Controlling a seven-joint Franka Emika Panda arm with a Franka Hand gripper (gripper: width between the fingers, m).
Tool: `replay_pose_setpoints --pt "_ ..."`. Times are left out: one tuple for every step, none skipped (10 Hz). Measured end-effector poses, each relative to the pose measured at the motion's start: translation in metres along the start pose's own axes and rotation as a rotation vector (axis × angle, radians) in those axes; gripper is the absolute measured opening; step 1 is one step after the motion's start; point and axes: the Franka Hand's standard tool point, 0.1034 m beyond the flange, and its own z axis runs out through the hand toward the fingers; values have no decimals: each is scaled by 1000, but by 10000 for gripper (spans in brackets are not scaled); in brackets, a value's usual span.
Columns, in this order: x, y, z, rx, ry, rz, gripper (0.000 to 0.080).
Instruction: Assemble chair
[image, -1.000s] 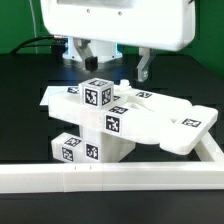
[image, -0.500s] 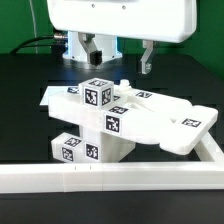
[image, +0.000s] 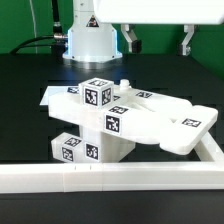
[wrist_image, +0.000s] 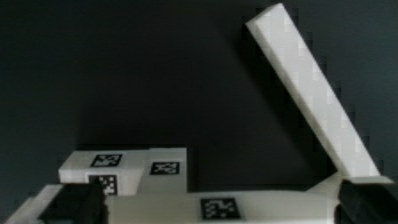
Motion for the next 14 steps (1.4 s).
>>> replay_pose_setpoints --pt "3 1 -1 1 4 5 648" --pt "3 0 1 0 4 5 648" --pt "0 1 6 -5 13 18 648" --pt "-22 -2 16 -24 -2 -3 648" --pt "-40 1 27 -40 -15 -39 648" --pt "-49 7 38 -44 -1 -58 648" --pt "-62 18 54 -61 8 -81 648" --pt "-68 26 65 -67 25 -89 648" --pt "-68 26 65 -70 16 -86 648" --pt "-68 26 64 -69 18 -87 648" --pt "-68 26 65 -70 17 -86 648" --pt "-68 27 65 -68 22 -99 648" --pt "-70 33 71 -60 52 -142 648" --pt "-83 41 84 -71 61 -159 648"
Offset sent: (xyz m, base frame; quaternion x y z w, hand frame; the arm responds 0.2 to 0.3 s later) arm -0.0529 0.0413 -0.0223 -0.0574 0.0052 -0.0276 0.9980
